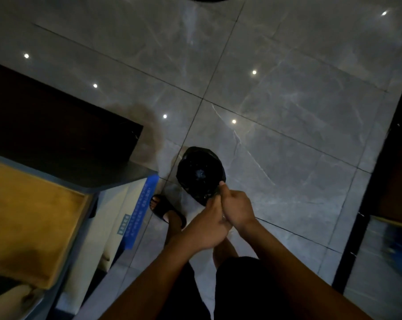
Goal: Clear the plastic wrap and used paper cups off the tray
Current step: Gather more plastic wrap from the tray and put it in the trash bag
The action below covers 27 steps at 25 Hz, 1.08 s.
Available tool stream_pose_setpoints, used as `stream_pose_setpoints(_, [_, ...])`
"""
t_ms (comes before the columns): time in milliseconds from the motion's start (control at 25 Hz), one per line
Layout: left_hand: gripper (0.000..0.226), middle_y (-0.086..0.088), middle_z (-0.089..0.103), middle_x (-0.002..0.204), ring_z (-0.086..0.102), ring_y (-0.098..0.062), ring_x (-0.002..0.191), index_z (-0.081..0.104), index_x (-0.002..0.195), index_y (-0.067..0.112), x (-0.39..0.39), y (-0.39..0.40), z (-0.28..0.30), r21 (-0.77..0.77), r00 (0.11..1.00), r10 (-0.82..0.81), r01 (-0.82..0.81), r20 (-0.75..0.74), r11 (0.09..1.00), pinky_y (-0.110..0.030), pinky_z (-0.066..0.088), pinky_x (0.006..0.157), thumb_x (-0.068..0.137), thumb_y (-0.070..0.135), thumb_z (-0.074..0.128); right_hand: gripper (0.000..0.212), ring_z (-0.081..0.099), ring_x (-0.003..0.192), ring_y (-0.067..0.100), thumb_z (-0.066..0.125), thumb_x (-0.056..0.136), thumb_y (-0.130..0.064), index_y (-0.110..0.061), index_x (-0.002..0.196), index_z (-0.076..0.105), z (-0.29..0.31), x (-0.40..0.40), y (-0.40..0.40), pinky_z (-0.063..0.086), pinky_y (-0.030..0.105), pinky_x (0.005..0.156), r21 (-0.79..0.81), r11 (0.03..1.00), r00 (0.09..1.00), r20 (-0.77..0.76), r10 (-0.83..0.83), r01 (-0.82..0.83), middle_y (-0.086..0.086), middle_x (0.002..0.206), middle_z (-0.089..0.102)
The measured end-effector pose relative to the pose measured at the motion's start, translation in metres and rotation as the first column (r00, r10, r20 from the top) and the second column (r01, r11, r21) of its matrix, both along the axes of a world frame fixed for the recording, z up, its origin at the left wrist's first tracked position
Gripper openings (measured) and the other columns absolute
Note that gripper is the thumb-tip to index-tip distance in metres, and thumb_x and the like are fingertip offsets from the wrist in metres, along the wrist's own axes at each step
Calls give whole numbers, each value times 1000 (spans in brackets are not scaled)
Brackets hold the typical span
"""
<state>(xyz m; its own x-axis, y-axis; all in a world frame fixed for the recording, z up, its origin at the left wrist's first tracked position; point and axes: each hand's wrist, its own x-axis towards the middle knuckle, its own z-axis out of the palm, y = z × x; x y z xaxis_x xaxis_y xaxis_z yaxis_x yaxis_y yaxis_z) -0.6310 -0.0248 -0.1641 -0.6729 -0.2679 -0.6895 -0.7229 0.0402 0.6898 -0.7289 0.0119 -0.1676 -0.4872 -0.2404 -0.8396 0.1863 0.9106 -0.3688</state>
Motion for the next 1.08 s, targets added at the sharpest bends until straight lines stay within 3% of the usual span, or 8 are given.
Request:
stream_pose_setpoints(120, [70, 13, 57, 125, 55, 14, 105, 32, 149, 29, 6, -13, -40, 187, 985, 163, -151, -53, 971, -2, 42, 80, 90, 22, 68, 54, 68, 72, 22, 44, 102, -45, -18, 61, 66, -40, -9, -5, 55, 39, 76, 24, 996, 994, -73, 87, -85, 8, 71, 71])
stream_pose_setpoints(240, [48, 12, 68, 112, 65, -2, 100, 55, 132, 30, 13, -18, -71, 126, 973, 228, -231, 37, 965, -14, 50, 79, 87, 30, 73, 47, 65, 73, 26, 43, 103, -29, -13, 64, 61, -72, -9, -12, 52, 38, 74, 48, 989, 984, -98, 147, -142, 13, 75, 69])
stream_pose_setpoints(360, [20, 11, 72, 90, 67, -11, 87, 69, 100, 32, 23, -23, -109, -104, 989, 104, -93, 107, 990, -20, 48, 73, 84, 45, 69, 39, 60, 74, 25, 40, 106, -23, -8, 75, 58, -102, -2, -17, 51, 39, 74, 86, 962, 964, -45, 263, -258, 20, 82, 65])
stream_pose_setpoints(520, [27, 4, 68, 88, 65, -17, 86, 68, 94, 24, 31, -21, -152, -134, 956, -191, 224, 223, 965, -33, 50, 79, 97, 47, 54, 37, 68, 105, 29, 41, 108, -26, -1, 134, 50, -136, 5, -21, 56, 40, 96, 174, 824, 840, 39, 541, -539, 18, 118, 68])
stream_pose_setpoints(560, [32, 6, 65, 82, 64, -19, 83, 65, 90, 26, 32, -20, -157, -179, 953, -195, 239, 230, 955, -37, 51, 79, 97, 50, 46, 38, 69, 106, 30, 40, 109, -26, 0, 135, 49, -141, 6, -23, 56, 40, 96, 173, 809, 824, 39, 565, -562, 19, 119, 69])
stream_pose_setpoints(680, [43, 10, 50, 68, 62, -22, 74, 58, 82, 30, 37, -19, -176, -338, 967, -97, 175, 236, 925, -52, 54, 74, 84, 57, 25, 44, 69, 93, 30, 28, 110, -34, -6, 105, 61, -159, 9, -32, 55, 43, 91, 123, 921, 927, -24, 374, -368, 14, 96, 70])
stream_pose_setpoints(840, [21, 7, 66, 86, 64, -13, 79, 62, 95, 29, 42, -16, -214, -250, 941, 87, -2, 328, 968, -44, 57, 80, 98, 39, 44, 39, 51, 122, 39, 25, 107, -20, 2, 132, 45, -177, 11, -47, 39, 38, 90, 65, 946, 939, 162, 304, -317, 20, 125, 51])
stream_pose_setpoints(1080, [12, -1, 70, 105, 65, -14, 91, 61, 110, 30, 42, -19, -267, -186, 939, 152, -98, 307, 978, -41, 55, 87, 101, 30, 53, 28, 61, 113, 26, 51, 103, -16, -8, 131, 54, -214, 4, -32, 49, 27, 84, 8, 971, 951, 204, 231, -237, 6, 113, 58])
